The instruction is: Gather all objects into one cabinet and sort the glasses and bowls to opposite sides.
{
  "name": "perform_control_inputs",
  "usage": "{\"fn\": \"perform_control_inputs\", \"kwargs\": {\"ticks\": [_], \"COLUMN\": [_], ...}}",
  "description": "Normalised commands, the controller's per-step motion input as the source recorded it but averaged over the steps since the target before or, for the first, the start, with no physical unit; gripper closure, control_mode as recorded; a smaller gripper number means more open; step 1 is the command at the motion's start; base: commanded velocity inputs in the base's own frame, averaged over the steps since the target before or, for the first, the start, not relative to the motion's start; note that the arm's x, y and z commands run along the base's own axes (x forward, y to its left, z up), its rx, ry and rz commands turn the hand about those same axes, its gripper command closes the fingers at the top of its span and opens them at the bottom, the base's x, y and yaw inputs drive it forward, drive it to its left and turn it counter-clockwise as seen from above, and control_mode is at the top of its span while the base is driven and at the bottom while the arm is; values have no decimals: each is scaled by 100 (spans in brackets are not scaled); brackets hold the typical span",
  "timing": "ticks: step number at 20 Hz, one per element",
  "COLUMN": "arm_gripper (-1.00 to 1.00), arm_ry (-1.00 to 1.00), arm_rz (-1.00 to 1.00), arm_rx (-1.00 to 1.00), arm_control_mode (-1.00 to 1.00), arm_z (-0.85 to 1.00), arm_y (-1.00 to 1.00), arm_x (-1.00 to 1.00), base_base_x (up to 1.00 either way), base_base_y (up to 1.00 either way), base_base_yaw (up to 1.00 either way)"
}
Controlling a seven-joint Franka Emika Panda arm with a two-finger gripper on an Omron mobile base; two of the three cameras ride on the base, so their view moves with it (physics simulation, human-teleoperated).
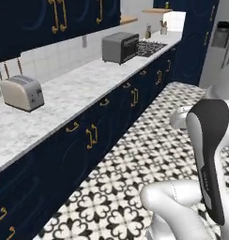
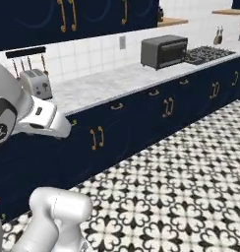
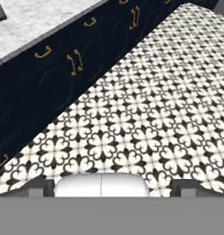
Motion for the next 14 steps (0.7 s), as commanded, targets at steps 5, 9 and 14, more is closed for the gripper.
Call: {"fn": "perform_control_inputs", "kwargs": {"ticks": [5,9,14], "arm_gripper": [-100,-100,-100], "arm_ry": [0,0,0], "arm_rz": [0,0,0], "arm_rx": [0,0,0], "arm_control_mode": [100,100,100], "arm_z": [0,0,0], "arm_y": [0,0,0], "arm_x": [0,0,0], "base_base_x": [12,4,6], "base_base_y": [0,0,0], "base_base_yaw": [99,100,100]}}
